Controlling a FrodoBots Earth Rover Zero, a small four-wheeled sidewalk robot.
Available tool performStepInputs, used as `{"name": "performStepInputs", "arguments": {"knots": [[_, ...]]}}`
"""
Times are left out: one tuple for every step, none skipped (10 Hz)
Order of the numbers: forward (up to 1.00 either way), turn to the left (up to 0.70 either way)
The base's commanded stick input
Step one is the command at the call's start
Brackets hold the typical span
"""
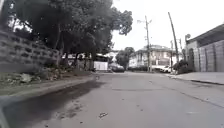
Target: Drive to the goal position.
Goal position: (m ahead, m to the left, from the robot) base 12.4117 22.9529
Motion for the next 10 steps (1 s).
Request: {"name": "performStepInputs", "arguments": {"knots": [[1.00,-0.40],[1.00,-0.40],[1.00,-0.31],[1.00,0.00],[1.00,0.00],[1.00,0.00],[1.00,0.00],[1.00,0.00],[1.00,0.00],[1.00,0.00]]}}
